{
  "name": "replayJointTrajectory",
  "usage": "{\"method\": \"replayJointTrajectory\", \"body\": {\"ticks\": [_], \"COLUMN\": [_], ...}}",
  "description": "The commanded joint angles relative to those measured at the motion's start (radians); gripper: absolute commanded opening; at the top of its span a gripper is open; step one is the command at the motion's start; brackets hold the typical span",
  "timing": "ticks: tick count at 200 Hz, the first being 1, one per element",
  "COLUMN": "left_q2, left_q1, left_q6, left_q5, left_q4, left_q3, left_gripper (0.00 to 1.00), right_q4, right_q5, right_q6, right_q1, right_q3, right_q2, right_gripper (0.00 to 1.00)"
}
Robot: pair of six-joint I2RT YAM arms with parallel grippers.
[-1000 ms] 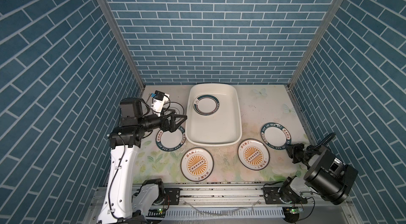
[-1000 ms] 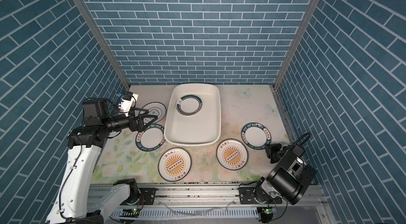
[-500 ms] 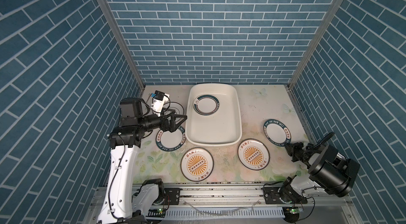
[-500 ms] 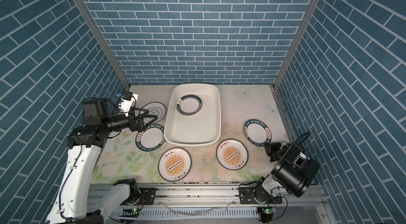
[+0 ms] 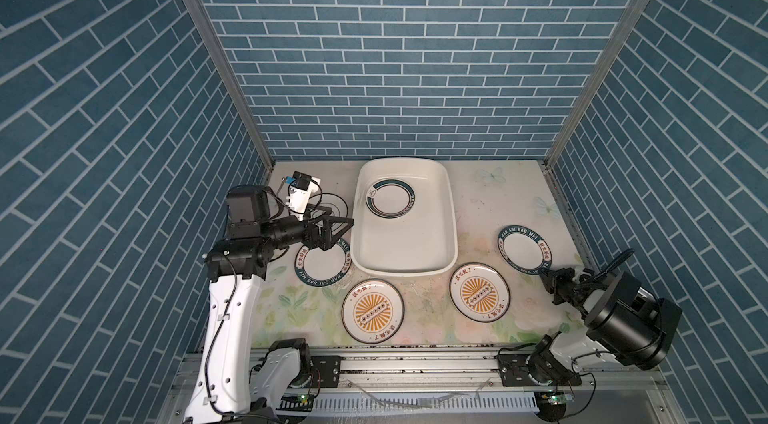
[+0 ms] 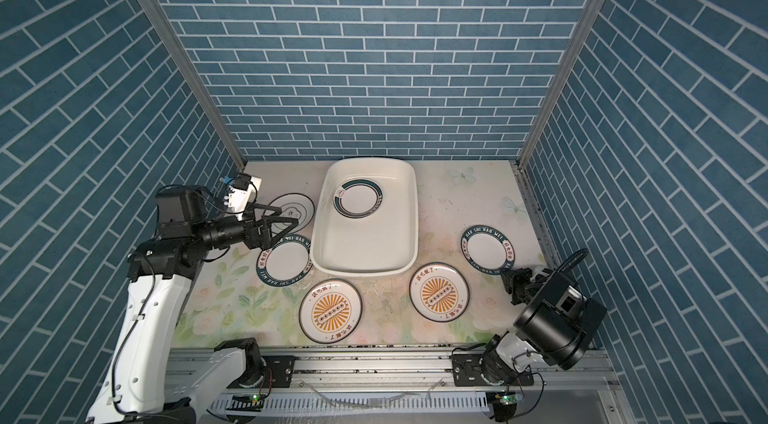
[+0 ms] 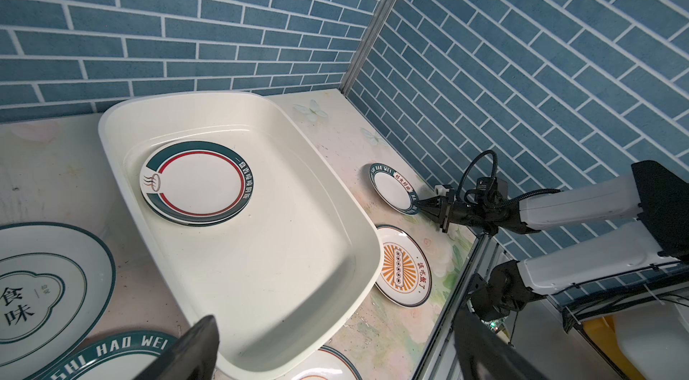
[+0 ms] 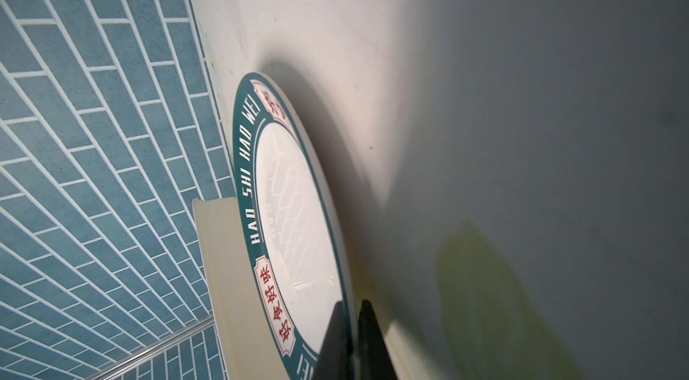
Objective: Place the plates into the plastic bin on the countertop
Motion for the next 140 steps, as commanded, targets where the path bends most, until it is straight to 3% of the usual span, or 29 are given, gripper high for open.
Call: {"method": "replayJointTrajectory", "body": {"ticks": [1,140], "left_q2": [-0.005,-0.007], "left_q1": [0.001,0.007], "left_q6": [-0.001,-0.005], "left_q5": [0.017,0.012], "left_q4": [0.006,0.013], "left_q3": [0.012,0.009], "left_gripper": [1.00,1.00], "right_q4": [-0.022,-0.115], "right_q5": [0.018,-0.017], "right_q6": [0.021,0.035], "right_q1": [-0.004,0.012], "right_q3": [-0.004,0.070], "right_q2": [0.002,-0.176], "right_gripper": [0.00,0.00]}}
